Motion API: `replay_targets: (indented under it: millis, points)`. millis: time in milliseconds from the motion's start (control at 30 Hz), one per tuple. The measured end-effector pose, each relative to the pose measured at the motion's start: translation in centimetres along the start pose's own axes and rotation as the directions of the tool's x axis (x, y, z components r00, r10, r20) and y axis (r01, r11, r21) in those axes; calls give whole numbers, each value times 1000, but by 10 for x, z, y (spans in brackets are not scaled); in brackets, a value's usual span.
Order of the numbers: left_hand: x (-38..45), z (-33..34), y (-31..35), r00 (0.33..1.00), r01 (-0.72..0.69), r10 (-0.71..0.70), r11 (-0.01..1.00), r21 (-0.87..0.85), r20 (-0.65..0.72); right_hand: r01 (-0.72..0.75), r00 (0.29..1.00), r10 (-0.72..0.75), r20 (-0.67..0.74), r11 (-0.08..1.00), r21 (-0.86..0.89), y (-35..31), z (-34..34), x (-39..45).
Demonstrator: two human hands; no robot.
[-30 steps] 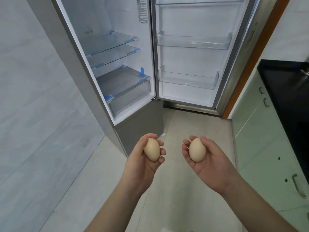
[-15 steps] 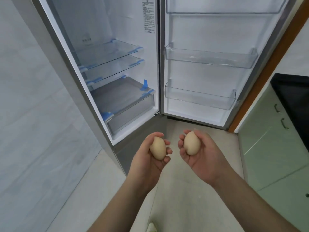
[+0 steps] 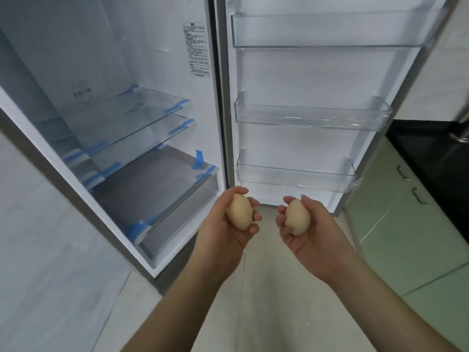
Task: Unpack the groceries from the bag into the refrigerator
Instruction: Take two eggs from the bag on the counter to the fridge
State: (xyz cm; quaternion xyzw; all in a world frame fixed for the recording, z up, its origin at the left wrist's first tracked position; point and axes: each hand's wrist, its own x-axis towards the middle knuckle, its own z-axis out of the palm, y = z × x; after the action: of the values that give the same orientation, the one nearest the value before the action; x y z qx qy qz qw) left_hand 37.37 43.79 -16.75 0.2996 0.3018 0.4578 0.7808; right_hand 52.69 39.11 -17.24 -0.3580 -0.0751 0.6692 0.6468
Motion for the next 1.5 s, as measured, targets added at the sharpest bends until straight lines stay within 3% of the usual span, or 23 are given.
replay_targets:
  millis: [233,667,933,1167,1267,1400,1467,1500]
  points:
    - [79,34,6,999,4,-5,1000,30,49,65,998,-66,10,993,101,-65,-4,46]
    - [216,128,12,996,-62,50,982,179,75,149,977,-146,156,989,-8,-198,-9,143]
    - [273,137,34,960,-188,114,940,284,257,175,967,-119,226,953,-246,-246,-14,170]
    - [310,126,62,943,-126,-30,890,438,331,282,947,-175,270,857,-431,-256,3,193]
    - [319,121,77,943,-192,-51,727,659,330,365,927,-242,285,748,-554,-258,13,202]
    - [339,124,88,933,-354,54,305,884,355,386,901,-329,282,315,-867,-266,22,218]
    - [349,127,90,913,-404,79,55,913,400,358,883,-376,281,153,-921,-269,23,229]
    - [354,127,90,906,-418,70,-23,908,418,341,876,-390,285,82,-936,-271,22,236]
